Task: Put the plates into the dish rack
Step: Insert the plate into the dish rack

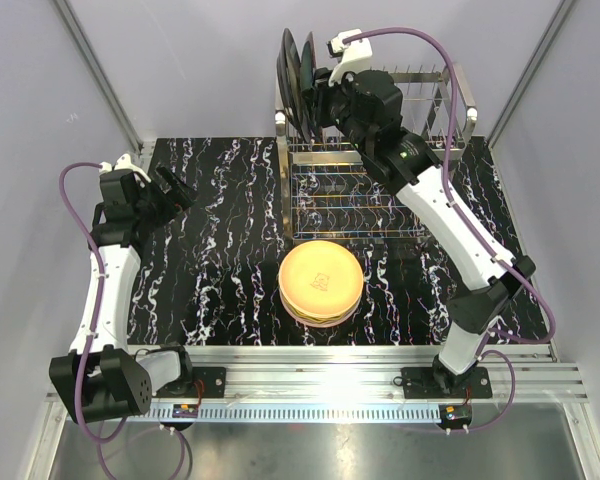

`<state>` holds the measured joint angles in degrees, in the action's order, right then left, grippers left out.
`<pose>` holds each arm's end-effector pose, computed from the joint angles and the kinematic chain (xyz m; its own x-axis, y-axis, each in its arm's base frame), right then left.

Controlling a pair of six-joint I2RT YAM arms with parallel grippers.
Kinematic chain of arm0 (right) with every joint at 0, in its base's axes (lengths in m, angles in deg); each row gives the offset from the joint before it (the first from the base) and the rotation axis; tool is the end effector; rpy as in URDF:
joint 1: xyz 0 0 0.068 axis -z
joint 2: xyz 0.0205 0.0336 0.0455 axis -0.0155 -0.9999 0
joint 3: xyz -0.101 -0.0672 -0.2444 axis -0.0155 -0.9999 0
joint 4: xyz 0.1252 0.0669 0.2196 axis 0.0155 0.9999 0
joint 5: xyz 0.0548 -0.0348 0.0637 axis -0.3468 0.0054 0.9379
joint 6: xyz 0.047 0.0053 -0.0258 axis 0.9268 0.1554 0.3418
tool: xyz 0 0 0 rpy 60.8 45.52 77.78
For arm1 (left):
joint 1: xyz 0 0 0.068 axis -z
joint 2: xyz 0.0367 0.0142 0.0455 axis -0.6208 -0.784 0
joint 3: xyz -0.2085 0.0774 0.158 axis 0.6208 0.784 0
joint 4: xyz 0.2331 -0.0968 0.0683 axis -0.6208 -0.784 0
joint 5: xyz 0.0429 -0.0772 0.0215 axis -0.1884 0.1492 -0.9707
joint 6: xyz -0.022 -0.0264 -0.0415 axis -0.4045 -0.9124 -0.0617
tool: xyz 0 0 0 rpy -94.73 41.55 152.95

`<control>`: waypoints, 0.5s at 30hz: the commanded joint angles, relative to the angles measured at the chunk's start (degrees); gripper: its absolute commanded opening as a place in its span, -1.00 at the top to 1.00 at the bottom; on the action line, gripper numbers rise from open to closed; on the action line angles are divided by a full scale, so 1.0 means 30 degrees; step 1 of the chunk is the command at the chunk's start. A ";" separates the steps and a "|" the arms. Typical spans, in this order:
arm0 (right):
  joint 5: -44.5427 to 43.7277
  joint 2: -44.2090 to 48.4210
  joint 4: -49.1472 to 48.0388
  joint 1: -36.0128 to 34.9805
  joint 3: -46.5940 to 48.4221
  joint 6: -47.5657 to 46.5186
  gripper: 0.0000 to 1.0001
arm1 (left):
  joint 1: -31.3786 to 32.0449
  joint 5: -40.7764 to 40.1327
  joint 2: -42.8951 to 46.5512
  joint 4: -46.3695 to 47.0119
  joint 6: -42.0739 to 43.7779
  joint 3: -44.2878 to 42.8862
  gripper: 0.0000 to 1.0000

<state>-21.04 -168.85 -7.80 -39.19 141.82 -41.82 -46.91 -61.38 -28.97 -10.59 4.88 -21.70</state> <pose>0.3104 0.2363 0.5139 -0.0043 0.0484 -0.9988 -0.4548 0.8894 0.0451 0.2517 0.0293 0.3340 -0.4785 -0.5632 -0.6737 -0.2124 0.8187 -0.5336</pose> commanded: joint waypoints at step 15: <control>0.1558 0.2761 -0.2585 -0.0005 -0.1364 0.0908 0.02 | -0.0055 0.0430 -0.0002 0.0792 -0.0071 -0.0571 -0.98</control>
<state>-18.11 -164.00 -11.43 -39.19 138.06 -40.40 -46.91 -61.36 -28.97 -10.59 4.88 -21.70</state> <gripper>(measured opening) 0.486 0.988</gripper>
